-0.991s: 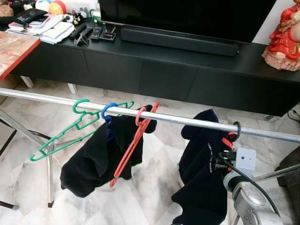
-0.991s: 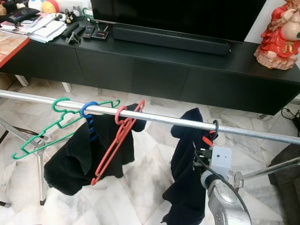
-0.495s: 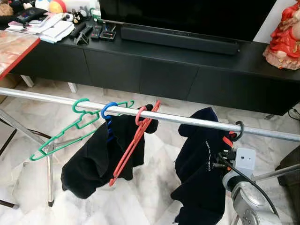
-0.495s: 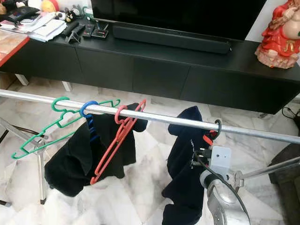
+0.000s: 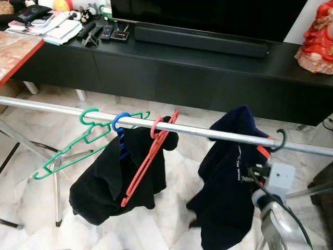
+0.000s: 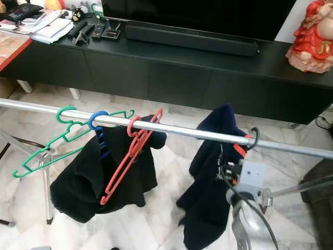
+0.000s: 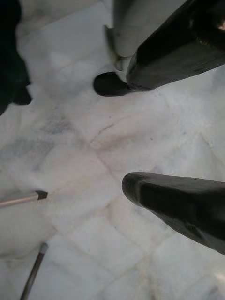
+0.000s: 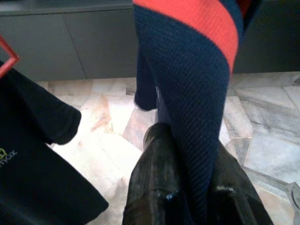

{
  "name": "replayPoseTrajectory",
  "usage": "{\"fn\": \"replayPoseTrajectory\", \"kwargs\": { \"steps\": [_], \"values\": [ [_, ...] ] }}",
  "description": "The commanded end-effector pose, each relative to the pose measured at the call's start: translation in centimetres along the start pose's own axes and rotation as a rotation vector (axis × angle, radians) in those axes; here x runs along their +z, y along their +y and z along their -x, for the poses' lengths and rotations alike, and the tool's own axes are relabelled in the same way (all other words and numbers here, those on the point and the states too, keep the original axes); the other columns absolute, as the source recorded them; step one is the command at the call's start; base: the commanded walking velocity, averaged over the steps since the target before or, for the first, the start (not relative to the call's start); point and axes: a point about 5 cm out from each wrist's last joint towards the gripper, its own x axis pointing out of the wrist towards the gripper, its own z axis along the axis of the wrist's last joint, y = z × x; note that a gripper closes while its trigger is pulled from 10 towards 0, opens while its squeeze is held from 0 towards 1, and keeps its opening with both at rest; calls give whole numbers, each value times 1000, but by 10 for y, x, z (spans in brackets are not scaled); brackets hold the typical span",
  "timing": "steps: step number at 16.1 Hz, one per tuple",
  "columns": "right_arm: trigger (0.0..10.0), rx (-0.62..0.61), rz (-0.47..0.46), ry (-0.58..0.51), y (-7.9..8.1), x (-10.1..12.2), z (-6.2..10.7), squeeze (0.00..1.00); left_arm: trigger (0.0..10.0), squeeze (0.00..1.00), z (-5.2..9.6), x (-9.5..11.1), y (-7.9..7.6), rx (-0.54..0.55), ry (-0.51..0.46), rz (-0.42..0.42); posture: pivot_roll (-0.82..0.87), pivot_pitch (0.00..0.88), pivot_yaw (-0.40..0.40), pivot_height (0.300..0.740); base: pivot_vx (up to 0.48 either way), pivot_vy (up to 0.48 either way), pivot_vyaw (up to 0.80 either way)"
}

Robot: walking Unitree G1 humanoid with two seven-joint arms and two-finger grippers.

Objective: Hang hanger

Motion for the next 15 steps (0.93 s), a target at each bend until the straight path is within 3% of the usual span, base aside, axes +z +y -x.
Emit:
{"fn": "replayPoseTrajectory", "kwargs": {
  "steps": [1, 4, 7, 9, 12, 15],
  "values": [
    [0, -7, 24, -120, -2, 23, 6, 0, 10000, 0, 5, -13, 1, 20, 49, 26, -102, 242, -70, 740, 0, 0, 0],
    [0, 15, 89, -88, 1, 13, 21, 0, 10000, 0, 6, -17, 1, 11, 67, 14, -98, 228, -74, 740, 0, 0, 0],
    [0, -40, 83, -95, -9, 3, 50, 0, 10000, 0, 10, -26, 12, 57, 105, 50, -104, 219, -69, 740, 0, 0, 0],
    [0, -43, 101, -26, -13, -8, 65, 0, 10000, 0, 12, -31, 15, 53, 132, 37, -113, 208, -67, 740, 0, 0, 0],
    [0, -103, 115, 88, -22, -29, 74, 0, 10000, 0, 11, -32, 14, 54, 139, 48, -110, 199, -66, 740, 0, 0, 0],
    [0, -236, -36, 136, -31, -37, 67, 0, 10000, 0, 11, -32, 12, 45, 148, 43, -103, 185, -63, 740, 0, 0, 0]
  ]
}}
